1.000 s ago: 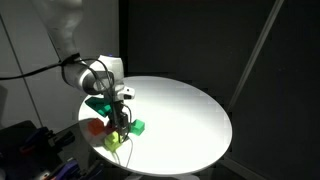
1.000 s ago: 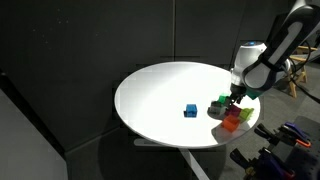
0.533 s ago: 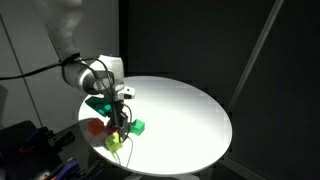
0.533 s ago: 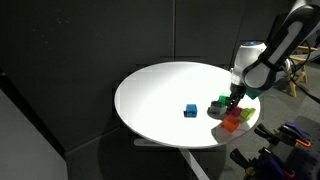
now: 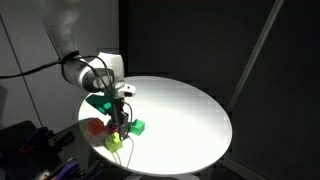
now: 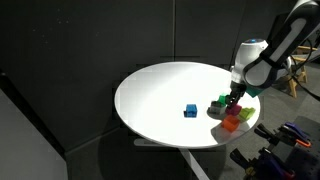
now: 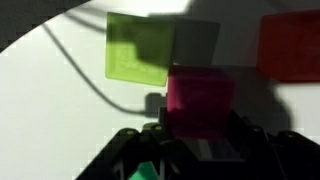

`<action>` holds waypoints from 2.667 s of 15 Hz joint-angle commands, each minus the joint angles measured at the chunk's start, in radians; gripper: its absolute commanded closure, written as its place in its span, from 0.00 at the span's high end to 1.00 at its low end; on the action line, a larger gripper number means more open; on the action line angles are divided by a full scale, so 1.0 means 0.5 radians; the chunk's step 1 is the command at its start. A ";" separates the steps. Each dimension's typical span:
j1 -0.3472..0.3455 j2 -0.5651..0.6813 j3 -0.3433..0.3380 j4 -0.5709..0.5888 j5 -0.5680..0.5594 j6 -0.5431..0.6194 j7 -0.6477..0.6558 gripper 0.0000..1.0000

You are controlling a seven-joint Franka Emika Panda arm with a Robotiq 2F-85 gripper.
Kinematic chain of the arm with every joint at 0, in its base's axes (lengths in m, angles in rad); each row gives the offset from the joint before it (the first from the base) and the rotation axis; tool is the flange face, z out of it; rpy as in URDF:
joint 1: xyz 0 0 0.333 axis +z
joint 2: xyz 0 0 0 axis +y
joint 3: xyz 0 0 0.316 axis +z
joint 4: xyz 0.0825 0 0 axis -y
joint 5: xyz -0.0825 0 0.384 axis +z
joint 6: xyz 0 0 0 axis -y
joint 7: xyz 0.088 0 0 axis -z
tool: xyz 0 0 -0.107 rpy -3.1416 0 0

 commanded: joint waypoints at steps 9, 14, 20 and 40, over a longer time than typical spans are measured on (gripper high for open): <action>-0.005 -0.387 0.035 -0.080 -0.017 -0.411 0.026 0.31; -0.012 -0.464 0.090 -0.039 -0.008 -0.512 0.042 0.31; -0.007 -0.437 0.142 0.053 -0.001 -0.548 0.093 0.31; 0.014 -0.184 0.232 0.336 -0.093 -0.572 -0.327 0.31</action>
